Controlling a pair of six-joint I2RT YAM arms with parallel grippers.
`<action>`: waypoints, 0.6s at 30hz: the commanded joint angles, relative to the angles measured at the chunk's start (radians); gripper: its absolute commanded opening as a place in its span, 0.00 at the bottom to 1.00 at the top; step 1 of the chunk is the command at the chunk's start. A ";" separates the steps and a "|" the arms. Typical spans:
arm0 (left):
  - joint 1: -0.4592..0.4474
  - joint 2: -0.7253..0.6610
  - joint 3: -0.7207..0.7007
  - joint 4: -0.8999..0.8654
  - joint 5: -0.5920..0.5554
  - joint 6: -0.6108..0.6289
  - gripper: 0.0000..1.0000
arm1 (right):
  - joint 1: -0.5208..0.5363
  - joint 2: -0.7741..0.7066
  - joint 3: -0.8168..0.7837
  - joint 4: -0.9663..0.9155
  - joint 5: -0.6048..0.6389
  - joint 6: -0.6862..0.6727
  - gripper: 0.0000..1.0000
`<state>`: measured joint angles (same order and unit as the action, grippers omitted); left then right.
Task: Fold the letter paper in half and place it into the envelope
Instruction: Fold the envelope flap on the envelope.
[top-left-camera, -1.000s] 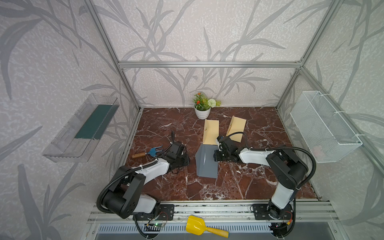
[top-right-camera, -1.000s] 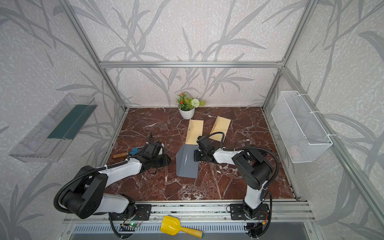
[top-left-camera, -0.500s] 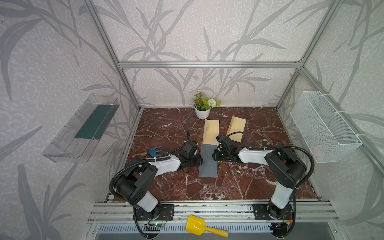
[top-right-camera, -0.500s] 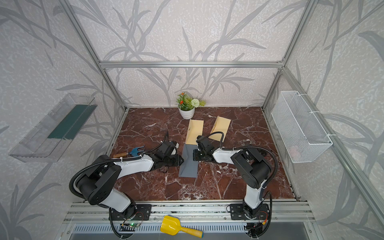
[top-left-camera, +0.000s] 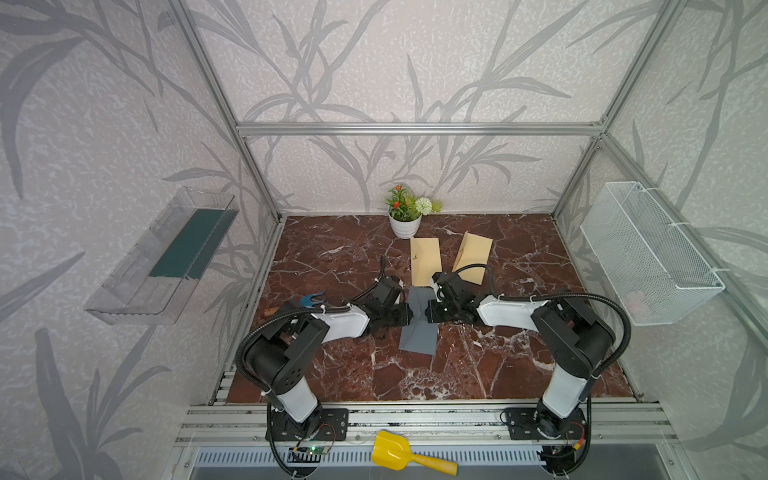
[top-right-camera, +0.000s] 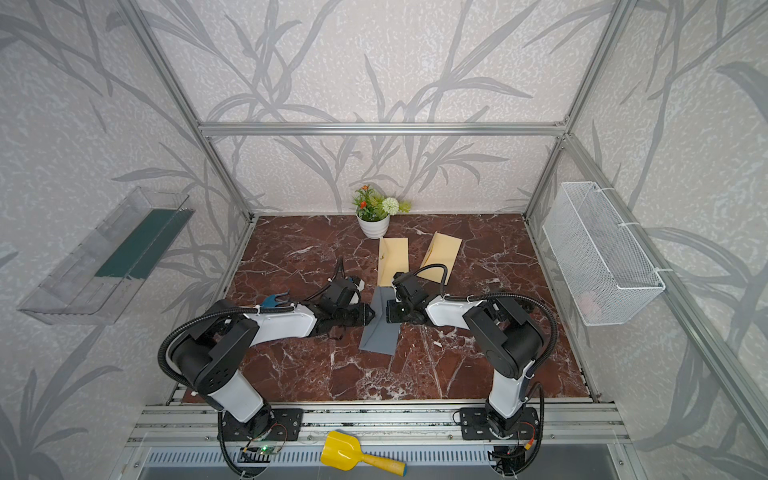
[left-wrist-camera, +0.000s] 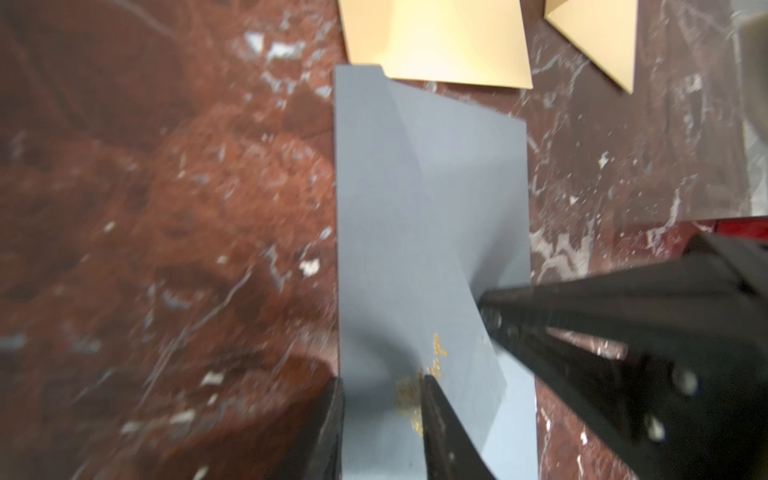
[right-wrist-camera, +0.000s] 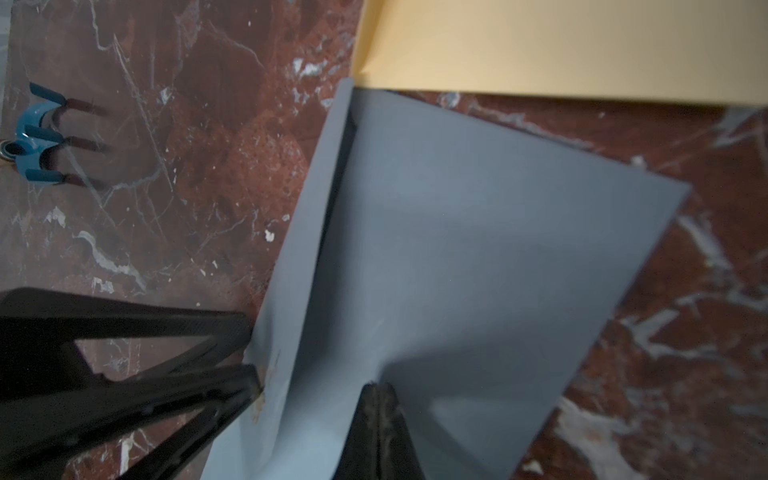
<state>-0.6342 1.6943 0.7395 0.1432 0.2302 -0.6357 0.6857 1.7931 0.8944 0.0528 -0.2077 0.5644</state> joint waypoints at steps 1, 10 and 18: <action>-0.004 0.105 -0.045 -0.120 -0.016 -0.029 0.32 | 0.015 -0.054 0.003 -0.067 -0.025 -0.020 0.05; -0.005 0.131 -0.028 -0.166 -0.031 -0.021 0.30 | 0.019 -0.144 0.014 -0.112 0.003 -0.018 0.03; -0.006 0.126 -0.008 -0.206 -0.046 -0.001 0.29 | 0.017 -0.201 0.055 -0.175 -0.008 -0.046 0.03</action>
<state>-0.6350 1.7481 0.7788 0.1879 0.2314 -0.6460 0.7006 1.6188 0.9100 -0.0708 -0.2184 0.5442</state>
